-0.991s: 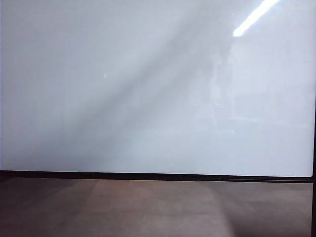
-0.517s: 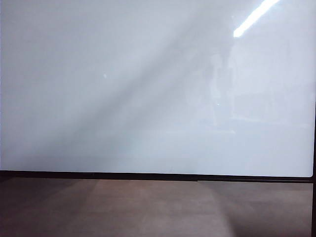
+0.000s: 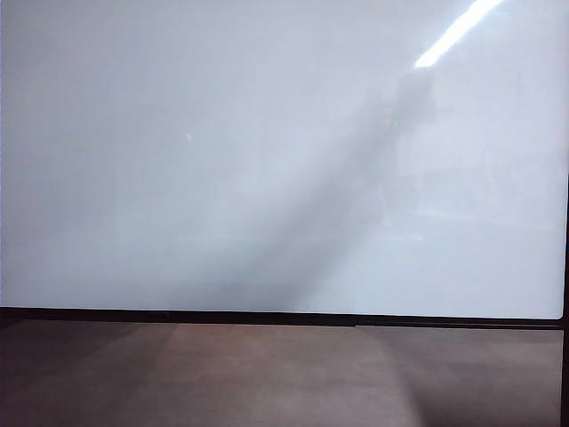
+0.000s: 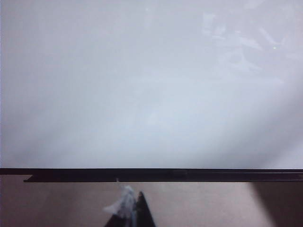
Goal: Reach to the right to find the marker pen, pick it up, and write the number 17 on the whiteboard.
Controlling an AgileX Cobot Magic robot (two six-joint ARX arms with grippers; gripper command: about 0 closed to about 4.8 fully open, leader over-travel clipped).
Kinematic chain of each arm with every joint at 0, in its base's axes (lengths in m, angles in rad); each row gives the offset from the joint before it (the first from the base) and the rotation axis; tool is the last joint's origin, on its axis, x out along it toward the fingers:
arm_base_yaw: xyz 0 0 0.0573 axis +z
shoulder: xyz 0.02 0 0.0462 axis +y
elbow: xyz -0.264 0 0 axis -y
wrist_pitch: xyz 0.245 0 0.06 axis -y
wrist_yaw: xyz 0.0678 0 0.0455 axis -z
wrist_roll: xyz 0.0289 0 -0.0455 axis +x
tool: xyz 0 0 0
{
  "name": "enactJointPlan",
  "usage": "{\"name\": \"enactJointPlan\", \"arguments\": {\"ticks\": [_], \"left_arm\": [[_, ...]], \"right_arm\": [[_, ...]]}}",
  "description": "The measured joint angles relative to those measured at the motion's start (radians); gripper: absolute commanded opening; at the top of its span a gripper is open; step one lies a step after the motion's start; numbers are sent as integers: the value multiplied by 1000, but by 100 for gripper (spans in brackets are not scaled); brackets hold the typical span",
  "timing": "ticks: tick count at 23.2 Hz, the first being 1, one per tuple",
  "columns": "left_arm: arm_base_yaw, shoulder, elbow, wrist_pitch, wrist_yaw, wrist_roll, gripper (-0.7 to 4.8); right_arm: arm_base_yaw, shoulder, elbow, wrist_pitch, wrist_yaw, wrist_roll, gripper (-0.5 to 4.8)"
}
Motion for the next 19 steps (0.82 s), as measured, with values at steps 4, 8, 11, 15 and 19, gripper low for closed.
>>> {"name": "enactJointPlan", "arguments": {"ticks": [4, 8, 11, 15, 19], "left_arm": [[0, 0, 0, -1, 0, 0, -5], [0, 0, 0, -2, 0, 0, -5], [0, 0, 0, -3, 0, 0, -5], [0, 0, 0, -3, 0, 0, -5], [0, 0, 0, -3, 0, 0, -5]], "right_arm": [[-59, -73, -190, 148, -37, 16, -5], [-64, -111, -323, 260, -36, 75, -5], [-60, -149, -426, 383, -37, 90, -5], [-43, -224, -546, 446, -56, 109, -5], [-34, -240, -589, 486, -59, 130, -5]]}}
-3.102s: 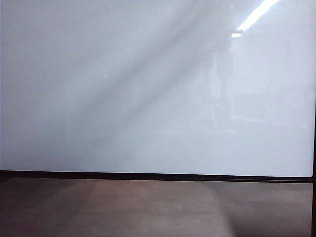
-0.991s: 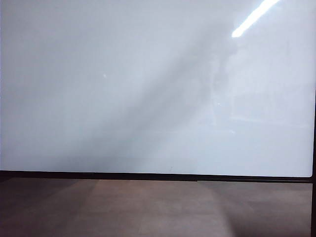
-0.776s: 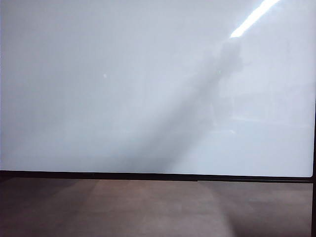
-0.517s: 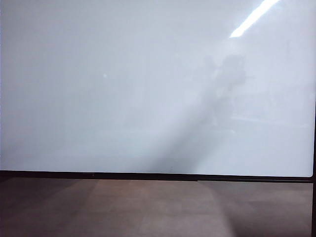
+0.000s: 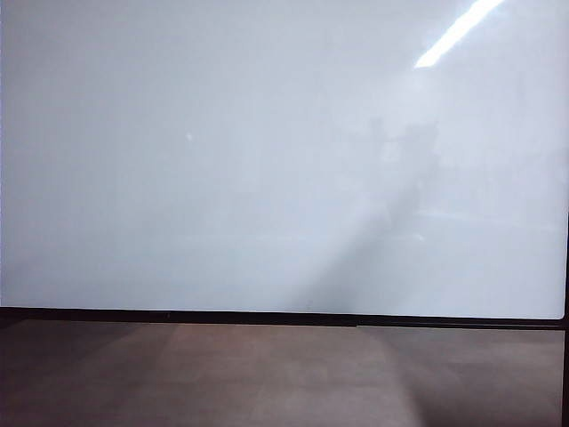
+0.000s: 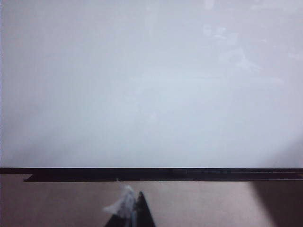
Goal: Reach to the right to find the marker pen, pick it up, and write the number 17 on the whiteboard.
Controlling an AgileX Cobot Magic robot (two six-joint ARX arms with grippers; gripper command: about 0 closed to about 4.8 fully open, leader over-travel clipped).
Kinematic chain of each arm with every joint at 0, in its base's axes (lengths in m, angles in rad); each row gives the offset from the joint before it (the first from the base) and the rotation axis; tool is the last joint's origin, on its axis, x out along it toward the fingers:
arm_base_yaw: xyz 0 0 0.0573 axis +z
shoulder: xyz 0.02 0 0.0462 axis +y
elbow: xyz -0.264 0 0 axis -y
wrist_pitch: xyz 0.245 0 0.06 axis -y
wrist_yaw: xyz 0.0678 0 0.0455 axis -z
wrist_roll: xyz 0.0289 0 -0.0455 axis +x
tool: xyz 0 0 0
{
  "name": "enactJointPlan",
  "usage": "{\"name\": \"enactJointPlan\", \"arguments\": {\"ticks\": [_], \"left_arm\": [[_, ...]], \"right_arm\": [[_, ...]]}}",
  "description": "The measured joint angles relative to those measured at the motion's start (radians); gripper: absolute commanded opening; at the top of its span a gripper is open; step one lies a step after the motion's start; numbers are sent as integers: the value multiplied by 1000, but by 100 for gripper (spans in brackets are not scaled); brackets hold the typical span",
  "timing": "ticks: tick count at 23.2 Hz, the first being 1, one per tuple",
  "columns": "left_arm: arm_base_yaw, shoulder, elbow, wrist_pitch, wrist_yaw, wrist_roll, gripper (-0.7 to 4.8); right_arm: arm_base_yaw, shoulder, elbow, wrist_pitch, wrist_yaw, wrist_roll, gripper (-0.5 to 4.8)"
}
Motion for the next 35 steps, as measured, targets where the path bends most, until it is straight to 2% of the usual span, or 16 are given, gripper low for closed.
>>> {"name": "enactJointPlan", "arguments": {"ticks": [11, 35], "left_arm": [[0, 0, 0, -1, 0, 0, -5], [0, 0, 0, -1, 0, 0, -5]], "right_arm": [[87, -1, -34, 33, 73, 6, -5], [97, -1, -35, 40, 98, 6, -5]]}}
